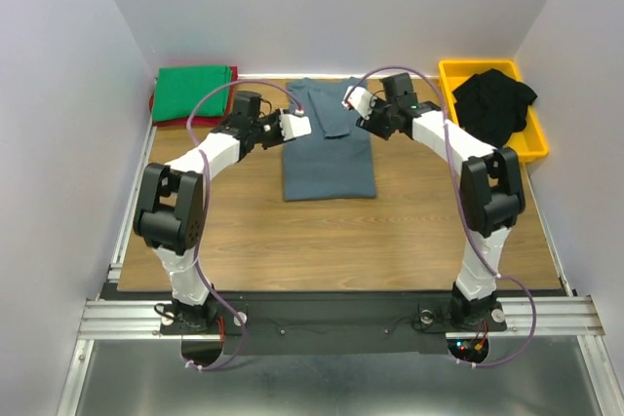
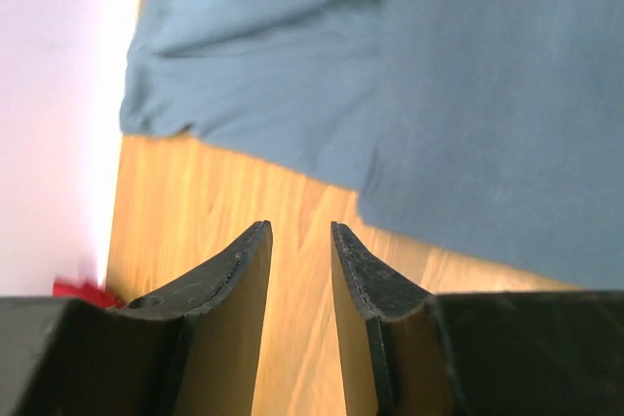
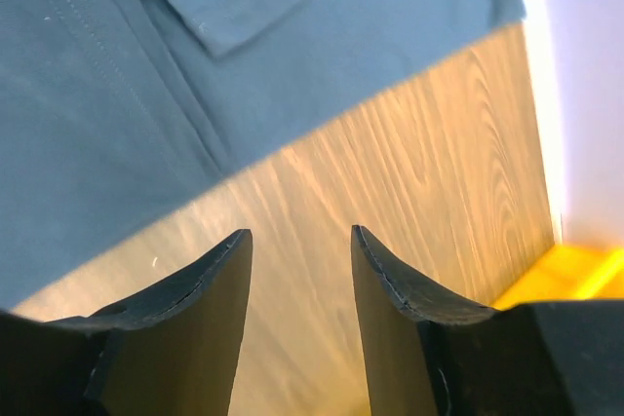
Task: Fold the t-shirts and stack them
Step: Fold the tshirt
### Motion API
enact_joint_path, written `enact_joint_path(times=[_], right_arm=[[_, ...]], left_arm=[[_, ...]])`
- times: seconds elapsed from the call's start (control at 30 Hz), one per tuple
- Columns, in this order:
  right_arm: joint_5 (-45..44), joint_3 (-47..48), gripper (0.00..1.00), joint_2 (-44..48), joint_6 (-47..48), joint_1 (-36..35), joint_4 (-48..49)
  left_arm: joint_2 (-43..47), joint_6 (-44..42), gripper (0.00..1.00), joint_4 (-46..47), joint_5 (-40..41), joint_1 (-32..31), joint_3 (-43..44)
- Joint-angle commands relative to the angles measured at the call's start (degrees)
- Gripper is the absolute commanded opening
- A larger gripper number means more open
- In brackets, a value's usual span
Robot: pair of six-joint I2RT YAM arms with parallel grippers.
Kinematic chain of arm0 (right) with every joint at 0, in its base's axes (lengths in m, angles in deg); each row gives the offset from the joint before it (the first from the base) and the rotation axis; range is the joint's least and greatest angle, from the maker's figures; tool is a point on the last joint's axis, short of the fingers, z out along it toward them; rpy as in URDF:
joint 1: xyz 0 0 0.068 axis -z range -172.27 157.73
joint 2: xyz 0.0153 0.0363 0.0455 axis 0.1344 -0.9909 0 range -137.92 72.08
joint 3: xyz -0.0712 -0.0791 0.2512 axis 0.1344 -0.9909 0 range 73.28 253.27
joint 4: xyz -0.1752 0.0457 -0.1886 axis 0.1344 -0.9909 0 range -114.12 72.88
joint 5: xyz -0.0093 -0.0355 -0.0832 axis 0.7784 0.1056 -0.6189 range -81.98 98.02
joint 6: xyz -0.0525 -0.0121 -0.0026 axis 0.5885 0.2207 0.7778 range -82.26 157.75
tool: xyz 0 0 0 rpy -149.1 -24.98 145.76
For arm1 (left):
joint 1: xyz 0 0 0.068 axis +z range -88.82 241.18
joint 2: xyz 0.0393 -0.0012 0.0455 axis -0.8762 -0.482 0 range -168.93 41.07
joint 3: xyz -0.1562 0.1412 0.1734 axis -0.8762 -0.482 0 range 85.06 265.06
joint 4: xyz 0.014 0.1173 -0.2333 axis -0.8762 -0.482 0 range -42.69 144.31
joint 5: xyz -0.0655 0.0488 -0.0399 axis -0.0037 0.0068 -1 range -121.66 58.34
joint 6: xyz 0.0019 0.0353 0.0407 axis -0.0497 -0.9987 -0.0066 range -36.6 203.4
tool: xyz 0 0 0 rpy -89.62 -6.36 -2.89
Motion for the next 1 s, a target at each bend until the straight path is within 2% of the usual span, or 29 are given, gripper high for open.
enact_joint_path(times=[0.0, 0.07, 0.2, 0.37, 0.63, 0.8, 0.97], right_arm=[[3.51, -3.69, 0.51, 9.53, -10.39, 0.39, -0.56], [7.45, -4.31, 0.5, 9.97, -15.65, 0.39, -5.12], [15.45, -6.85, 0.47, 10.93, -20.94, 0.3, -10.85], [19.17, -7.92, 0.41, 8.67, -28.23, -0.4, -10.94], [18.91, -7.3, 0.37, 0.58, -33.17, -0.4, -10.85], [16.1, -9.67, 0.36, -1.89, -32.47, -0.49, -10.94], [14.6, -14.06, 0.36, -1.1, -31.41, -1.01, -11.38]], left_arm=[[11.37, 14.26, 0.42, -1.59, -6.32, 0.29, -2.82], [12.7, 20.74, 0.42, -4.48, -10.7, 0.29, -3.8], [14.28, 25.0, 0.41, -8.63, -15.2, -0.41, -7.91], [13.94, 24.29, 0.41, -7.32, -12.14, -2.34, -12.15], [3.76, 30.27, 0.37, -7.05, -8.45, -2.96, -9.08], [0.58, 28.43, 0.33, -9.77, -5.29, -4.28, -9.17], [0.75, 24.83, 0.25, -15.57, -5.54, -5.07, -11.45]])
